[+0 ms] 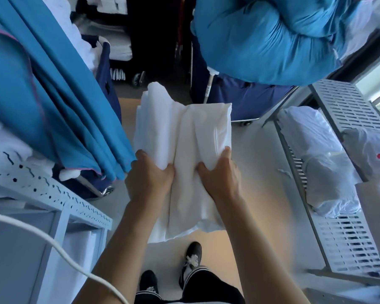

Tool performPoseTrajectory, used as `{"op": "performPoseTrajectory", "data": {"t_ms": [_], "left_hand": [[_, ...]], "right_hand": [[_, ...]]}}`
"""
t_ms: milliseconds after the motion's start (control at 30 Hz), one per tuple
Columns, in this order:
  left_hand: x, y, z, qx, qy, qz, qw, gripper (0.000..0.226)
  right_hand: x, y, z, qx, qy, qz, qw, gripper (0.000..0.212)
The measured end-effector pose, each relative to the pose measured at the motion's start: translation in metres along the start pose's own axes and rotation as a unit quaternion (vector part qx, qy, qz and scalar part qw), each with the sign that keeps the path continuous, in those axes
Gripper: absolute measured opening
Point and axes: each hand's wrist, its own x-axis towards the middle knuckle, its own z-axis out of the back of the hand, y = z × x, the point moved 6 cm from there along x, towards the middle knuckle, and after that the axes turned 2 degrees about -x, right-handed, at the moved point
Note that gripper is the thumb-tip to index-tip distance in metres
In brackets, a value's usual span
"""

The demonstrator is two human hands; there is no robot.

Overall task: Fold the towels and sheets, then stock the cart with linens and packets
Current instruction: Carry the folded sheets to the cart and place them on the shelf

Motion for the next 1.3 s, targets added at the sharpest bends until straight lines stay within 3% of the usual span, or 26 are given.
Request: {"op": "performPoseTrajectory", "data": {"t_ms": [433,767,1300], "left_hand": [[0.145,-0.097,-0.090,0.089,-0.025,0.002,0.996,0.061],[0.247,-0.191,-0.141,0.094,-0.033,0.044,0.994,0.061],[0.377,-0.212,-0.150,0.044,-0.055,0.085,0.994,0.060]], "right_hand": [[0.197,0.024,-0.040,0.016,0.019,0.038,0.999,0.067],[0.356,0.043,-0.039,0.039,0.034,0.070,0.996,0.077],[0.477,0.128,-0.077,0.013,0.057,0.126,0.990,0.078]]}}
